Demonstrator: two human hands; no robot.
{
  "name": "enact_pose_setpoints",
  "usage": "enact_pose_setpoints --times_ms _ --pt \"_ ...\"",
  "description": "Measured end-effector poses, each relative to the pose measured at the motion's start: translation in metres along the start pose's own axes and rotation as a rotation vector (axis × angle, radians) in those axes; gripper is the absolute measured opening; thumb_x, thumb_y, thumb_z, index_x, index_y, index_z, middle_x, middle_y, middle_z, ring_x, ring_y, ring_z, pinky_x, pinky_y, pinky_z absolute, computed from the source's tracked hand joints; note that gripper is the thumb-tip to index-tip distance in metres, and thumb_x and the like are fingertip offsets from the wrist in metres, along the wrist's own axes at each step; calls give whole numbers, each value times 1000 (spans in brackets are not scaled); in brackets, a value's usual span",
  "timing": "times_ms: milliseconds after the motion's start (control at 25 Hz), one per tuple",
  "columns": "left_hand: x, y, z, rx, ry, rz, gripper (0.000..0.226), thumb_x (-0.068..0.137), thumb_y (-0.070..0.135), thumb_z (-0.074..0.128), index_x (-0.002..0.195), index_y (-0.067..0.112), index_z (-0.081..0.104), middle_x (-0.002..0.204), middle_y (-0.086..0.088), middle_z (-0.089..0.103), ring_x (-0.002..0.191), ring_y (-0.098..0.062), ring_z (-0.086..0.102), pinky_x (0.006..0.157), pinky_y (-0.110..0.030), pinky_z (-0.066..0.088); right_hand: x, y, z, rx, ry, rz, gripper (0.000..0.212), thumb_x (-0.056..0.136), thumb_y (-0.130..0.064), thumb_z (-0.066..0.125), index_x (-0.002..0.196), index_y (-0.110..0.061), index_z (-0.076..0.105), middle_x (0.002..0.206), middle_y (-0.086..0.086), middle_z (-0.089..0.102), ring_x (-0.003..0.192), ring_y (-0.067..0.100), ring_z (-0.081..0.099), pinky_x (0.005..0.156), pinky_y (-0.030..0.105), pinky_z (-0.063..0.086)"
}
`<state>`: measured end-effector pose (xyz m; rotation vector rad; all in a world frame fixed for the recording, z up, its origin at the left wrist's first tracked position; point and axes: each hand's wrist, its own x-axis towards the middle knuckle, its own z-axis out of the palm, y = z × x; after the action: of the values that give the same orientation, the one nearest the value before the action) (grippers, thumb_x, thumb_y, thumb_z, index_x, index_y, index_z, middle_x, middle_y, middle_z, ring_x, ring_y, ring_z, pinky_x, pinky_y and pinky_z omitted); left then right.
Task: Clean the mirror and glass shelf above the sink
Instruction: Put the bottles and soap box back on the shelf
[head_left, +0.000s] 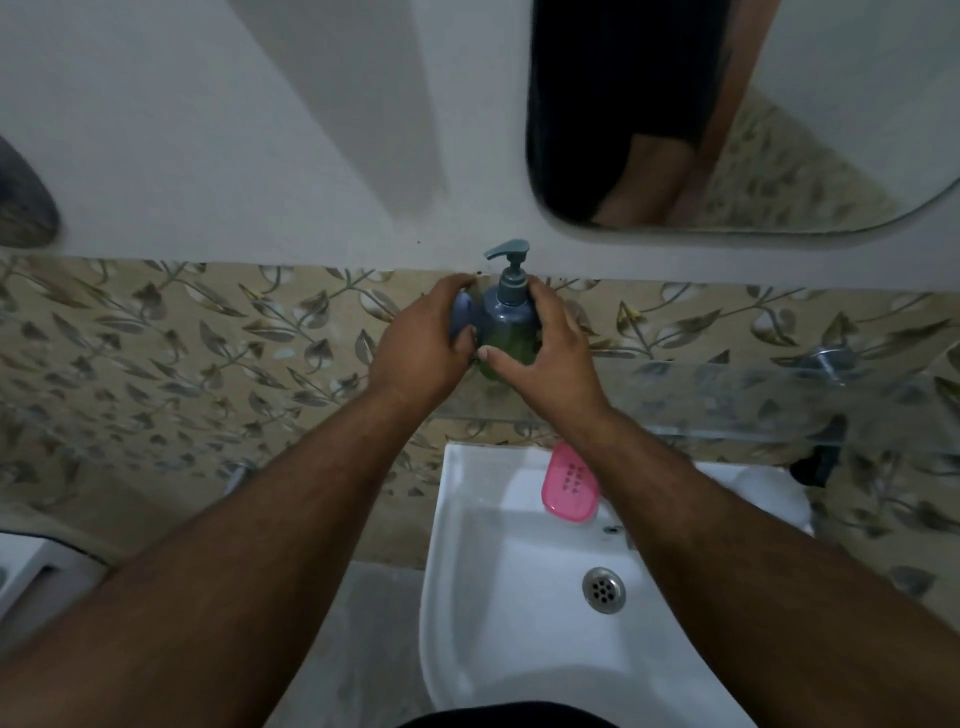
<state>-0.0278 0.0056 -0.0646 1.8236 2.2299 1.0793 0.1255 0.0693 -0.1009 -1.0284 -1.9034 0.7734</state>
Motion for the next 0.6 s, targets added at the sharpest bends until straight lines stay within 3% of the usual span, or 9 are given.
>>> enact_pose_setpoints --times_ms 200,360,480,560,600 --pt "-9 -7 4 -50 10 -41 71 94 20 75 157 29 42 141 -11 68 122 -29 68 98 -32 49 -5 6 -5 25 -75 28 120 81 -23 97 173 -31 20 170 4 47 153 25 50 125 43 48" --pt "-17 -11 5 -174 19 -82 82 93 26 77 162 30 34 148 -3 63 127 -19 64 103 -32 52 -14 7 -10 -23 -49 27 128 80 -27 98 174 -31 12 164 8 49 150 27 49 122 46 49" --pt "-47 -12 3 -212 190 -37 69 94 28 75 155 24 43 141 -2 60 124 -17 59 100 -33 51 -44 16 -33 -5 81 -7 101 86 -26 92 166 -31 31 144 4 56 133 22 55 110 32 50" --pt "-78 -5 11 -170 308 136 40 93 25 71 130 14 60 115 -3 60 103 -19 56 87 -36 50 -75 29 -47 27 164 -88 67 90 -28 83 147 -30 49 123 6 62 110 19 61 97 21 51" --pt "-93 4 20 -191 283 244 27 92 23 71 115 12 64 102 -1 57 93 -18 53 80 -35 48 -92 36 -50 24 164 -108 52 90 -32 78 135 -29 53 113 6 63 100 18 61 88 19 51"
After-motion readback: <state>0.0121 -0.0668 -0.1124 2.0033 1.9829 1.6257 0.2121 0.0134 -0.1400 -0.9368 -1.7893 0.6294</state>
